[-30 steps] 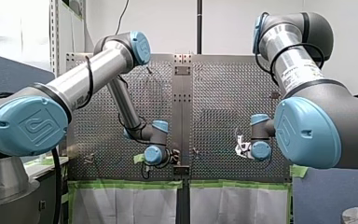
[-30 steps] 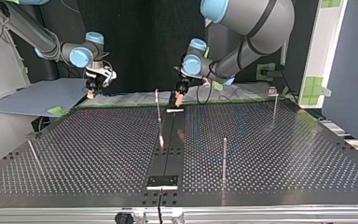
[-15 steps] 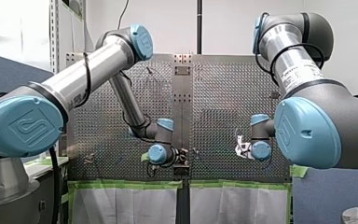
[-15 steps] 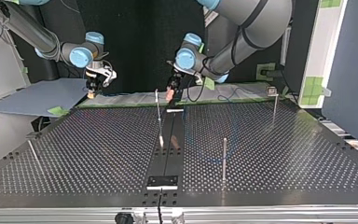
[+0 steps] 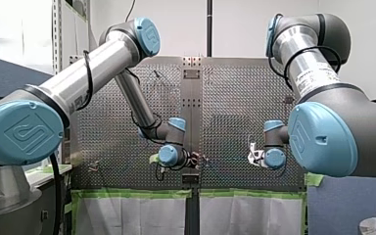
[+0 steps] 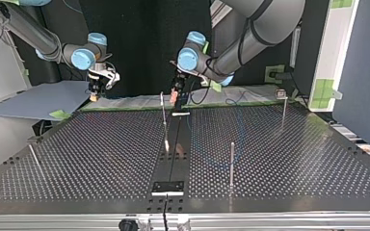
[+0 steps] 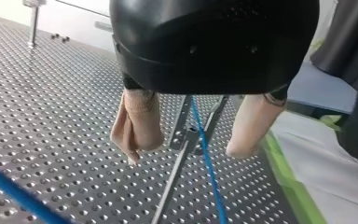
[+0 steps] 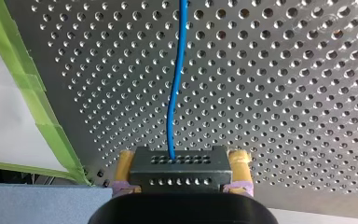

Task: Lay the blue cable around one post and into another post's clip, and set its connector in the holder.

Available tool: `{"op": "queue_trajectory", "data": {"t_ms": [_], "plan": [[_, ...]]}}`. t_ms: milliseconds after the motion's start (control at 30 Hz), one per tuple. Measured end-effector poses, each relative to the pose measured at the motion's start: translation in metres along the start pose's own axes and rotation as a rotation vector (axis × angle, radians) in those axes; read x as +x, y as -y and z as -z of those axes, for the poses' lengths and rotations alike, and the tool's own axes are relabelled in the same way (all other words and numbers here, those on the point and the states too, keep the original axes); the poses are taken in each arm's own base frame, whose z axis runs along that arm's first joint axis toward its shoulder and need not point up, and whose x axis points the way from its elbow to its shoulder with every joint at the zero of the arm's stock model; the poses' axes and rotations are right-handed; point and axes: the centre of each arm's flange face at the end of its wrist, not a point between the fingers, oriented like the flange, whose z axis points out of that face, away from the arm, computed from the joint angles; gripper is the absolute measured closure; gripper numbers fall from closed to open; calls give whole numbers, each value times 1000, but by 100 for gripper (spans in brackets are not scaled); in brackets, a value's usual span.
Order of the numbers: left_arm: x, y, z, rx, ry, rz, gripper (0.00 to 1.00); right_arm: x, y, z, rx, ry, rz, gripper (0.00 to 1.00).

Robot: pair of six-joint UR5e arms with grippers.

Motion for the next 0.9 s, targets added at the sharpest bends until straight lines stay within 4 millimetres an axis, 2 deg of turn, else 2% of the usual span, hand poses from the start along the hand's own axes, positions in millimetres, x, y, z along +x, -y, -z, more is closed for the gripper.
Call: {"op": "queue_trajectory", "data": {"t_ms": [400, 700, 900], "plan": [[2, -1, 27, -79, 7, -5, 0, -1, -1, -1, 10, 2, -6, 80], [6, 6, 35, -137, 12, 3, 0, -2, -1, 0, 10, 10, -7, 80], [4, 3, 35, -186, 40, 56, 0, -3, -1, 0, 10, 11, -7, 80]]}}
